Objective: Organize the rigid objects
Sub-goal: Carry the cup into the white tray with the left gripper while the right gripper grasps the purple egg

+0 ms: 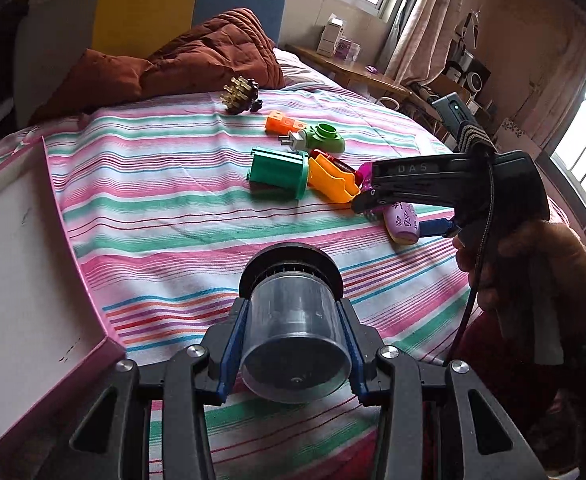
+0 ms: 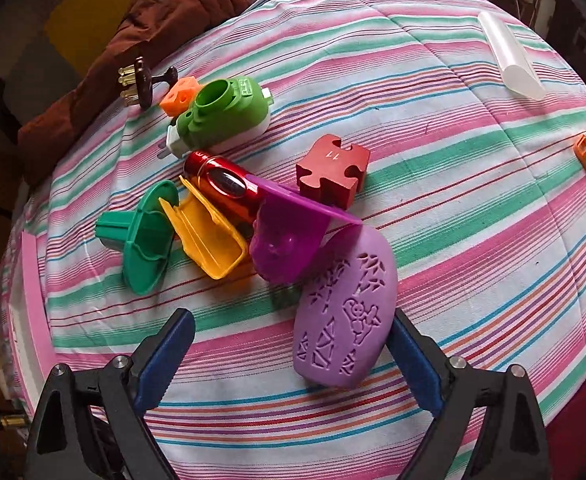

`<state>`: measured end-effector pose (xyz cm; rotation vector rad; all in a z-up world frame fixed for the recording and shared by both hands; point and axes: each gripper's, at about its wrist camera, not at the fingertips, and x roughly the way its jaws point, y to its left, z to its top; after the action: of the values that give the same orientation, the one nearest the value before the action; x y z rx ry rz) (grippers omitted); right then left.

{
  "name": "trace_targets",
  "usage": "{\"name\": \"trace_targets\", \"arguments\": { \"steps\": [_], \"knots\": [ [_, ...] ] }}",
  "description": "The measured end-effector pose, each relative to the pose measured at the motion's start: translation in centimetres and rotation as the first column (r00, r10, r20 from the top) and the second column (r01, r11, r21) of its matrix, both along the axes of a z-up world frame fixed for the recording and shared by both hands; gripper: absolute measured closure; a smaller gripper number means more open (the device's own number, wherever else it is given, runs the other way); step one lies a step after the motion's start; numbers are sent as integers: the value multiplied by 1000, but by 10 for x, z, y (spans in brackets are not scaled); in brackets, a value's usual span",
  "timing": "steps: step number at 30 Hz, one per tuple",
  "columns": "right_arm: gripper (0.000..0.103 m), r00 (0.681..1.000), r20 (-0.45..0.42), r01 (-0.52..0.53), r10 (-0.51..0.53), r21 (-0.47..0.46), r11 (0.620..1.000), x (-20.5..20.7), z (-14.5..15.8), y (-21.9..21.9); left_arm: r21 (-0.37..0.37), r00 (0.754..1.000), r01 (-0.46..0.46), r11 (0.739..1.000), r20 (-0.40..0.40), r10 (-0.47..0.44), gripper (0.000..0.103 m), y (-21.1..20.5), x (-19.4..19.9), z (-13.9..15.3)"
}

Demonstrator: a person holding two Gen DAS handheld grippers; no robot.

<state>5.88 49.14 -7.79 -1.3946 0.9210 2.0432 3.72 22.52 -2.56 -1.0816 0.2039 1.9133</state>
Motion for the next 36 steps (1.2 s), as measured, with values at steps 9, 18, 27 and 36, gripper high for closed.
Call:
{"name": "trace_targets", "arguments": {
  "steps": [9,18,27,36],
  "knots": [
    [59,996,94,-14,2,137,990,9,0,-16,51,999,-25,998,-29,27,59,-24,4,18],
    [59,968,138,-233,210,178,956,4,-8,-61,83,985,-169,982,1,170,59,-67,-22,29],
    [59,962,129,-264,241,210,941,-20,-14,-66,29,895,-446,894,-9,447,59,-136,-115,24],
    [59,954,122,-297,275,234,926,-17,-14,-66,-82,823,-566,820,-111,557,59,-164,-208,5]
  ]
}}
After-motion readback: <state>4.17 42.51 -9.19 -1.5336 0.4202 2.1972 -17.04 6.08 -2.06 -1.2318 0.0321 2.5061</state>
